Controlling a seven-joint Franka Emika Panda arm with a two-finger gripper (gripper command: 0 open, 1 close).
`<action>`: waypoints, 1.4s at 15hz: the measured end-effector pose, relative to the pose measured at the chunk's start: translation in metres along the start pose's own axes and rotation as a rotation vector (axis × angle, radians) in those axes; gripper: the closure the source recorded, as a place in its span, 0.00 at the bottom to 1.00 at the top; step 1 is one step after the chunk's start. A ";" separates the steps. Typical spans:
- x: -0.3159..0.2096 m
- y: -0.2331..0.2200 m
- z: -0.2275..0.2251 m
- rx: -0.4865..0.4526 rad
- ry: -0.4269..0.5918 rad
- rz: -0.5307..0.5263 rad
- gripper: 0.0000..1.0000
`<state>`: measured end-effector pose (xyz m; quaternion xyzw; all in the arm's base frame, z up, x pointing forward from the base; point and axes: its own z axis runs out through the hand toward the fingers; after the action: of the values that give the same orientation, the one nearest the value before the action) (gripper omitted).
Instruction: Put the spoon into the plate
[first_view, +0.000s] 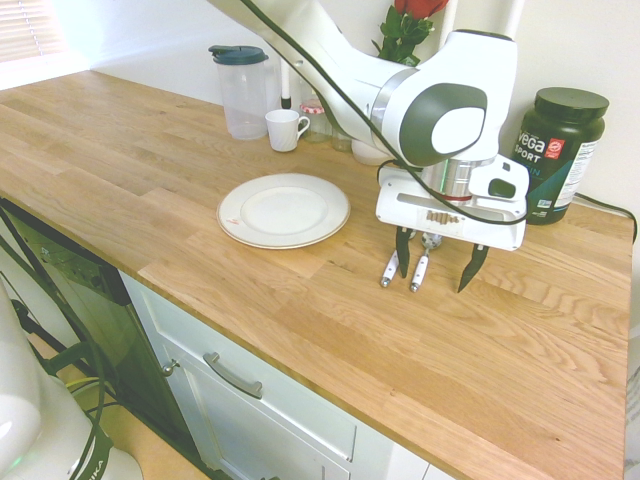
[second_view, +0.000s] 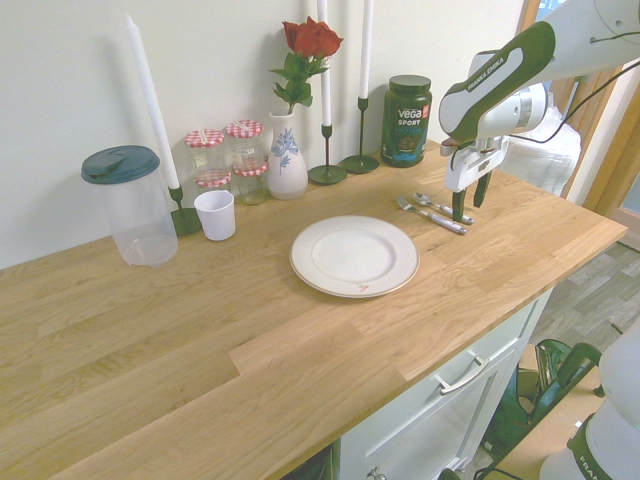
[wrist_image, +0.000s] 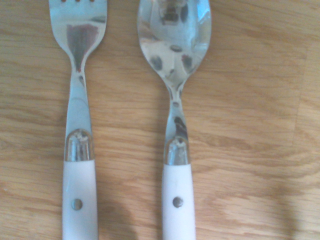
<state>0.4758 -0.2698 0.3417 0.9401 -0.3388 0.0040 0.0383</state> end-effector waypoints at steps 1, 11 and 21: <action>0.000 -0.001 0.001 0.000 0.002 -0.001 1.00; -0.003 -0.025 0.004 0.009 0.009 -0.015 1.00; -0.002 -0.019 0.003 0.011 0.012 0.011 1.00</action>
<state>0.4861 -0.2546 0.3369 0.9384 -0.3435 0.0118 0.0349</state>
